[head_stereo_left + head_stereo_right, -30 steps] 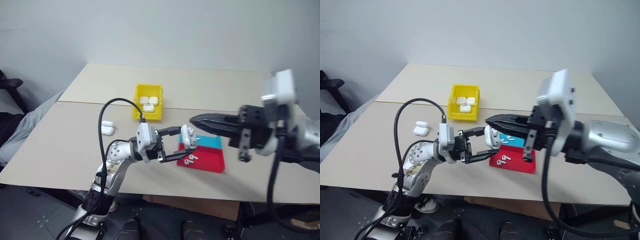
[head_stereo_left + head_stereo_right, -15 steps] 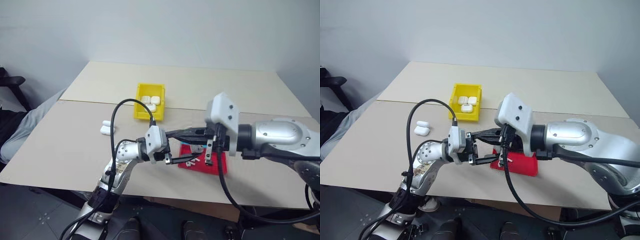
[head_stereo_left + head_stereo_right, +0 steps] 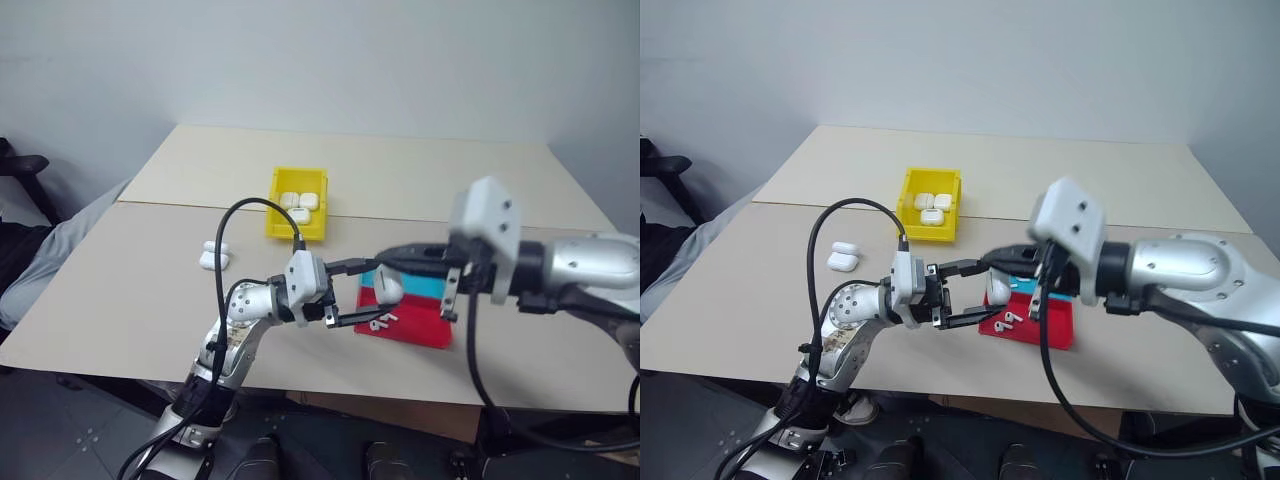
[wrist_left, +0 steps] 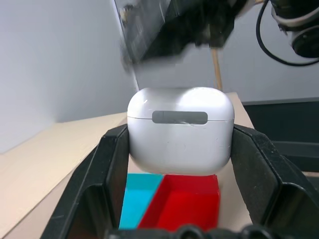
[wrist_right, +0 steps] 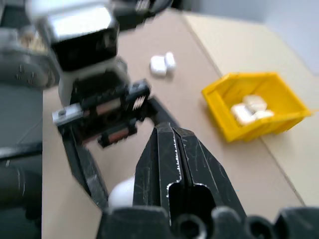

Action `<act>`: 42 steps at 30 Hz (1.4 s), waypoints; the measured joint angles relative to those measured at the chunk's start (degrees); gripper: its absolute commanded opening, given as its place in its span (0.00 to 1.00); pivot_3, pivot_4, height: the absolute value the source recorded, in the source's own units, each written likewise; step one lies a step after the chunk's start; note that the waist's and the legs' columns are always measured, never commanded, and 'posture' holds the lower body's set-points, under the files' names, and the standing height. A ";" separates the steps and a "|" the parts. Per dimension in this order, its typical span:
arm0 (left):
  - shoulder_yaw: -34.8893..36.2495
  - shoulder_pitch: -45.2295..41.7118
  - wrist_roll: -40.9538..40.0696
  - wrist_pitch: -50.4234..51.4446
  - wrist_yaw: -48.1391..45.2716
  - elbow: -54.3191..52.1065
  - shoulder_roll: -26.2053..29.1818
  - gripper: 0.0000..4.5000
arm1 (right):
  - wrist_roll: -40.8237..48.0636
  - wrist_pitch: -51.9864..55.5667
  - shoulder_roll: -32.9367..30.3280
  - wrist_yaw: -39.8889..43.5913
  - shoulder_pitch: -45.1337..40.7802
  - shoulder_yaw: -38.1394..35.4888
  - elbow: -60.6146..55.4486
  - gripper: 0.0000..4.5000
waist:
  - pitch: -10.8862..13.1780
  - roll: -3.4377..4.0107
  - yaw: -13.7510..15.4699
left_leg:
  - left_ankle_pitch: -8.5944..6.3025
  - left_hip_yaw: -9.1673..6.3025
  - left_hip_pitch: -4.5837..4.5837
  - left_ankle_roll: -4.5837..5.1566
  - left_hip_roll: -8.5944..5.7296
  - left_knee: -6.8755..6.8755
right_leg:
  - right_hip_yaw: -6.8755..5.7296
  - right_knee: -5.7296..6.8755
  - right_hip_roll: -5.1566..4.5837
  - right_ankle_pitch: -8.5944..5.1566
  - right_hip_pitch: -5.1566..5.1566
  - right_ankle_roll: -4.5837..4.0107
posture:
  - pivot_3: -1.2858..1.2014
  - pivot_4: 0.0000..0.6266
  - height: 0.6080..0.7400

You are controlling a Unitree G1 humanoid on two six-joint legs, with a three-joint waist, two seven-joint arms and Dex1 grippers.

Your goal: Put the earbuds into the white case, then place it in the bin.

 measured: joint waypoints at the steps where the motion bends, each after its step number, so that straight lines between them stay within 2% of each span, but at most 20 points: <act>1: 0.65 -0.98 1.16 -1.02 2.02 1.41 -0.96 0.61 | 0.32 -0.27 0.21 -0.11 -0.10 -1.85 0.45 0.00 | 0.00 0.00 0.09 | 0.00 -0.01 0.00 0.01 0.00 0.01 | 0.00 0.00 0.00 0.01 0.01 0.01 | 0.52 0.24 1.00; 3: 1.96 -3.63 4.43 -1.78 7.95 4.62 -2.73 0.61 | 0.24 -0.43 0.25 -0.44 0.14 -3.65 1.21 0.00 | 0.00 -0.01 0.34 | 0.02 -0.03 0.00 0.03 -0.01 0.08 | -0.01 0.00 0.01 0.03 0.05 0.05 | 0.52 0.24 1.00; 7: 4.98 -15.79 16.58 -0.56 29.84 19.68 -6.13 0.61 | -1.33 -0.43 0.87 -1.96 2.37 -4.50 1.71 0.00 | 0.01 -0.04 0.94 | 0.00 -0.05 -0.04 0.00 -0.07 0.39 | 0.02 0.00 0.00 0.12 0.16 0.21 | 0.52 0.24 1.00; 9: 5.21 -22.16 21.57 -0.49 38.67 30.18 -6.61 0.61 | -2.32 -0.60 1.54 -2.36 3.81 -4.44 1.79 0.00 | 0.02 -0.05 1.01 | -0.01 -0.06 -0.06 -0.01 -0.07 0.43 | 0.02 0.00 0.00 0.15 0.13 0.26 | 0.52 0.24 1.00; 12: 7.17 -30.72 24.35 -0.61 48.93 47.12 -7.46 0.61 | -4.66 -0.77 1.89 -2.36 6.12 -4.00 2.15 0.00 | 0.03 -0.06 0.88 | -0.01 -0.06 -0.10 -0.02 -0.07 0.35 | 0.01 0.00 0.00 0.20 0.03 0.35 | 0.52 0.24 1.00; 16: 8.46 -38.09 25.90 -1.76 56.97 62.90 -8.15 0.61 | -6.35 -0.77 2.08 -2.53 7.03 -3.96 2.32 0.00 | 0.04 -0.08 0.92 | -0.02 -0.05 -0.12 -0.02 -0.07 0.11 | 0.01 -0.01 0.01 0.18 -0.07 0.40 | 0.52 0.24 1.00; 20: 10.05 -40.84 25.84 -1.94 59.54 70.48 -8.31 0.61 | -7.34 -0.75 2.12 -3.11 9.05 -4.15 1.76 0.00 | 0.04 -0.08 1.19 | -0.01 -0.05 -0.12 -0.03 -0.07 -0.17 | 0.00 -0.02 0.01 0.13 -0.17 0.53 | 0.52 0.24 1.00; 21: 10.32 -41.25 25.86 -1.91 59.57 71.49 -8.30 0.69 | -7.46 -0.71 2.13 -3.45 9.85 -4.15 1.44 0.00 | 0.04 -0.09 1.32 | -0.01 -0.05 -0.12 -0.03 -0.07 -0.18 | -0.01 -0.02 0.01 0.14 -0.17 0.57 | 0.52 0.24 1.00; 25: 10.44 -41.77 26.39 -3.85 59.53 73.05 -8.24 0.98 | -7.76 -0.65 2.14 -4.13 11.16 -4.18 0.13 0.00 | 0.05 -0.09 1.46 | -0.01 -0.04 -0.21 -0.05 -0.09 -0.14 | 0.00 -0.04 0.01 0.28 -0.19 0.84 | 0.52 0.24 1.00; 31: 11.22 -41.77 26.89 -10.88 62.20 72.94 -8.32 0.99 | -8.55 -0.64 2.16 -4.60 11.61 -4.14 -0.04 0.00 | 0.05 -0.10 1.47 | 0.01 -0.04 -0.19 -0.12 -0.10 -0.02 | 0.00 -0.04 0.00 0.23 -0.12 0.57 | 0.52 0.24 1.00; 34: 13.14 -41.50 24.19 -11.04 57.99 69.88 -8.49 0.99 | -9.97 -0.65 2.07 -4.01 11.76 -3.17 0.03 0.00 | 0.05 -0.10 1.41 | 0.03 -0.04 -0.19 -0.15 -0.09 0.00 | 0.00 -0.04 0.00 0.27 -0.12 0.52 | 0.52 0.24 1.00; 36: 14.21 -40.16 21.57 -10.67 53.55 64.73 -8.46 0.99 | -11.44 -1.58 2.04 -3.20 12.46 -2.40 0.03 0.00 | 0.05 -0.10 1.38 | 0.03 -0.04 -0.18 -0.15 -0.09 -0.01 | 0.00 -0.04 0.00 0.28 -0.11 0.52 | 0.52 0.24 1.00; 39: 15.76 -34.08 14.85 -3.39 43.17 50.37 -6.88 0.99 | -15.94 -6.74 2.04 -0.95 15.07 -2.32 0.18 0.00 | 0.03 -0.06 0.98 | 0.04 -0.03 -0.14 -0.14 -0.08 -0.10 | 0.00 -0.04 0.00 0.28 -0.12 0.53 | 0.52 0.24 1.00; 42: 15.13 -20.82 8.80 5.32 30.75 30.09 0.30 0.99 | -19.80 -12.89 0.85 3.61 20.40 -3.85 2.29 0.00 | 0.02 -0.04 -0.47 | 0.08 -0.02 0.02 -0.07 -0.05 -0.21 | 0.03 0.06 0.01 0.40 -0.08 0.75 | 0.52 0.24 1.00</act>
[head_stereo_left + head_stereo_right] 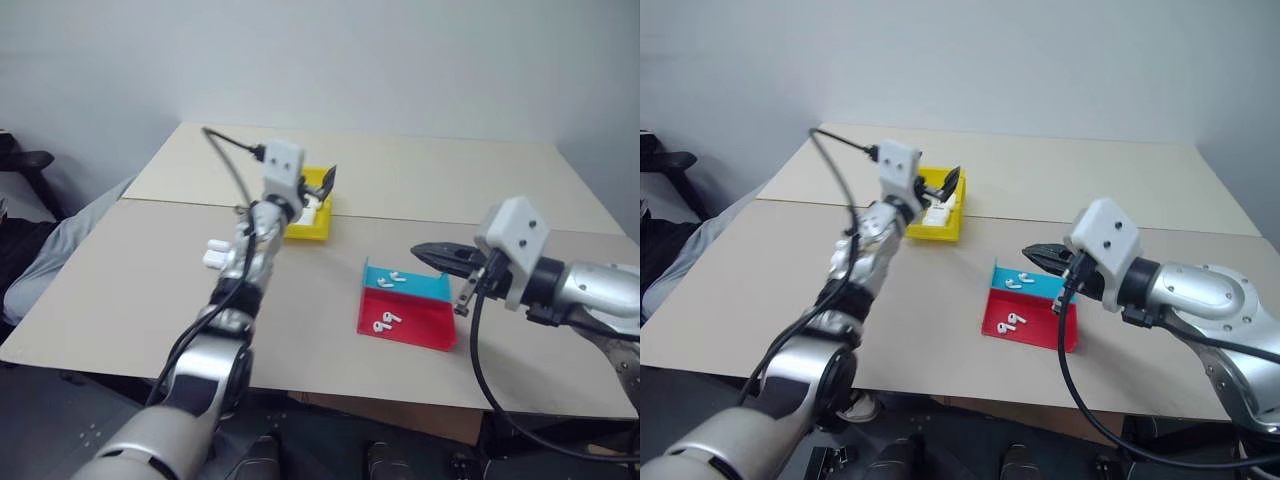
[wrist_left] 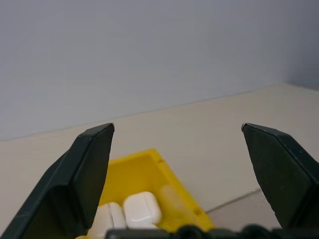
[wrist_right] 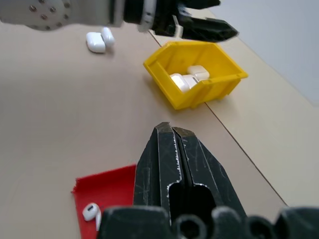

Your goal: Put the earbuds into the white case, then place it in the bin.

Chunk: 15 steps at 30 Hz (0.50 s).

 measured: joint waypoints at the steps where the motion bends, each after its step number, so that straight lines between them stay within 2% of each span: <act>1: -0.09 3.13 -1.17 2.68 -2.29 -4.38 2.02 0.99 | -0.89 -1.45 -0.08 1.43 1.08 -0.61 1.17 0.00 | 0.00 0.00 -0.10 | 0.08 -0.01 0.00 0.13 0.00 0.00 | 0.00 0.05 0.01 0.00 -0.01 0.01 | 0.52 0.24 1.00; 4: -0.77 11.08 -4.00 11.60 -7.97 -18.29 8.81 0.99 | -3.47 -8.48 -1.39 7.96 4.30 -2.98 5.56 0.00 | 0.02 -0.02 0.04 | 0.10 -0.02 0.01 0.16 0.00 0.16 | 0.00 0.29 0.01 -0.23 -0.02 -0.25 | 0.52 0.24 1.00; 7: 0.89 15.47 -7.96 19.24 -11.31 -28.68 15.19 0.99 | -5.82 -16.68 -3.18 15.74 7.62 -6.10 10.63 0.00 | 0.01 -0.02 0.49 | -0.03 0.01 0.10 -0.06 0.00 0.42 | -0.01 0.37 -0.01 -0.21 0.14 -0.34 | 0.52 0.24 1.00; 15: 7.03 30.98 -16.36 30.85 -22.48 -43.21 32.98 0.99 | -6.86 -30.05 -6.95 34.32 15.92 -17.32 21.83 0.00 | 0.01 -0.01 -1.24 | -0.05 0.05 0.13 -0.08 0.06 0.59 | -0.04 0.32 -0.12 -0.17 0.09 -0.41 | 0.52 0.24 1.00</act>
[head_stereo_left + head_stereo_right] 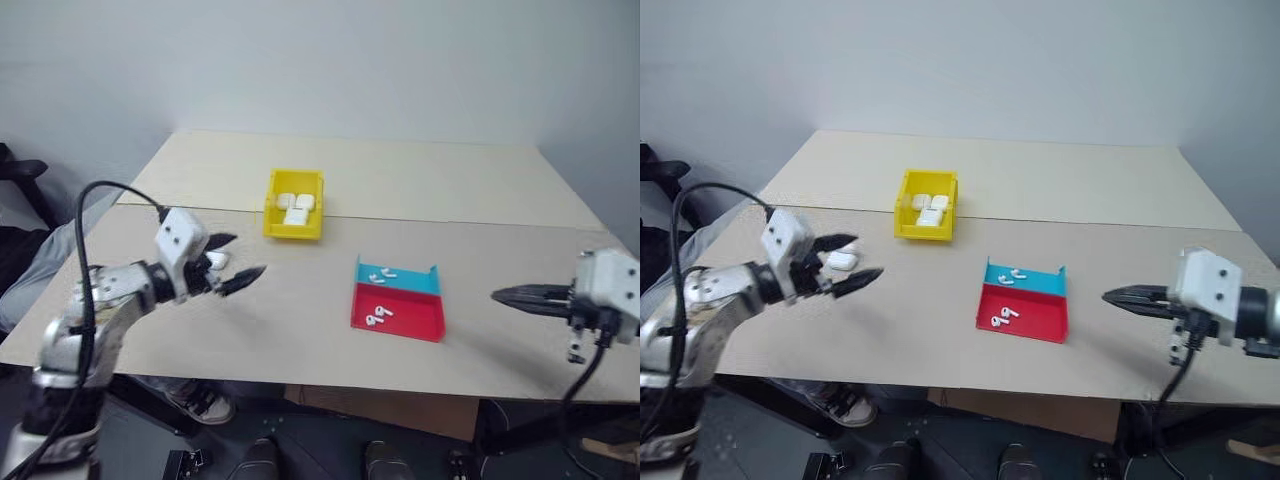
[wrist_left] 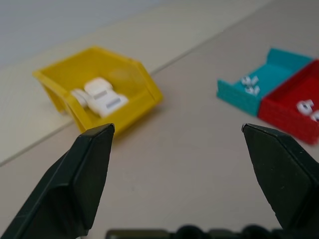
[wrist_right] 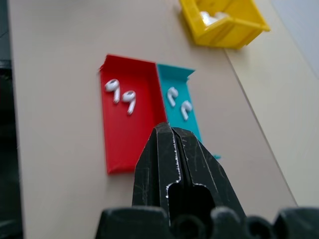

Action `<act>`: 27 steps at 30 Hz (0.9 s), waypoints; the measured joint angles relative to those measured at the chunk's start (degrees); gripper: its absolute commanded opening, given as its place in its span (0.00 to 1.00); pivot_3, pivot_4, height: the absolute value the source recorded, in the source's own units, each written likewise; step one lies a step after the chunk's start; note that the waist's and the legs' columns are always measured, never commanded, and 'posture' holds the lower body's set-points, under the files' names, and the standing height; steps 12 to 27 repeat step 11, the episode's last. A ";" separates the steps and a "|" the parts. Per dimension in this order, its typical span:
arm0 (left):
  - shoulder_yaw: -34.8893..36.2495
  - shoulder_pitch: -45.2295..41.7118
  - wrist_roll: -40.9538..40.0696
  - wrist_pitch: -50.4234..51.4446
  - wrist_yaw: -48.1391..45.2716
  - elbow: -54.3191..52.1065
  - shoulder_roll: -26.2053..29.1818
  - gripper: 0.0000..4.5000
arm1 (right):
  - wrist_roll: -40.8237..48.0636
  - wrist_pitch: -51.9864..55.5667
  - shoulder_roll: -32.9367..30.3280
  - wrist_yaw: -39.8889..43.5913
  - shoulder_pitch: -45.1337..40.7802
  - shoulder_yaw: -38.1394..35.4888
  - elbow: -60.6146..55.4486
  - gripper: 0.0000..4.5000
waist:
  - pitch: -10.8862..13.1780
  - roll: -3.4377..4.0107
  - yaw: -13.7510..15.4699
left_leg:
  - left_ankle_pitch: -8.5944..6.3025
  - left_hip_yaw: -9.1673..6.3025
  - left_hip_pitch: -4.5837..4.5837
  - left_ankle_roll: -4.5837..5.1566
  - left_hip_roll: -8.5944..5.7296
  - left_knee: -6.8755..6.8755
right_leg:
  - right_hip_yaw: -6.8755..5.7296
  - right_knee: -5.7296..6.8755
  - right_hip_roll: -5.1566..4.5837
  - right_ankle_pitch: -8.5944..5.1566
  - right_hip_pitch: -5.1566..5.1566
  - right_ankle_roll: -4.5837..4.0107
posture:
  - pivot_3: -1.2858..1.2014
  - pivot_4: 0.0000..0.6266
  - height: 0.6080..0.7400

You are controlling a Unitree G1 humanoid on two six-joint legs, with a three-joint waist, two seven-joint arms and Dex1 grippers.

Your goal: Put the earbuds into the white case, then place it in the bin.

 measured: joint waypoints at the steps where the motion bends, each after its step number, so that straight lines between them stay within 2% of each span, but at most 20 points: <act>1: 1.18 1.52 -0.81 1.04 -1.12 -1.53 1.76 0.99 | -0.25 -1.02 -0.17 1.13 0.28 -0.56 1.08 0.00 | 0.00 0.00 -0.27 | 0.00 0.00 0.01 0.00 0.01 0.02 | 0.00 -0.07 0.00 0.00 -0.04 0.00 | 0.52 0.24 1.00; 4: 5.00 3.59 -3.75 2.74 -3.16 -5.18 4.73 0.99 | -0.95 -3.05 -0.44 3.03 0.30 -1.48 3.48 0.00 | -0.03 0.05 -0.89 | -0.02 -0.04 -0.01 0.01 0.01 0.03 | -0.09 -0.56 -0.03 0.01 -0.09 -0.02 | 0.52 0.24 1.00; 8: 8.14 5.34 -6.53 3.57 -4.32 -7.45 5.64 0.99 | -0.97 -3.86 -0.83 4.09 -0.21 -1.48 4.41 0.00 | -0.02 0.05 -1.63 | -0.03 0.04 -0.12 0.04 0.01 0.22 | -0.09 -0.75 -0.12 0.01 0.00 -0.02 | 0.52 0.24 1.00; 27: 8.36 5.76 -7.37 3.61 -4.59 -8.01 5.71 0.99 | -0.97 -3.93 -1.01 4.61 -1.12 -1.31 4.71 0.00 | -0.02 0.04 -1.69 | -0.04 0.06 -0.13 0.04 0.03 0.22 | -0.09 -0.73 -0.12 0.02 -0.09 -0.03 | 0.52 0.24 1.00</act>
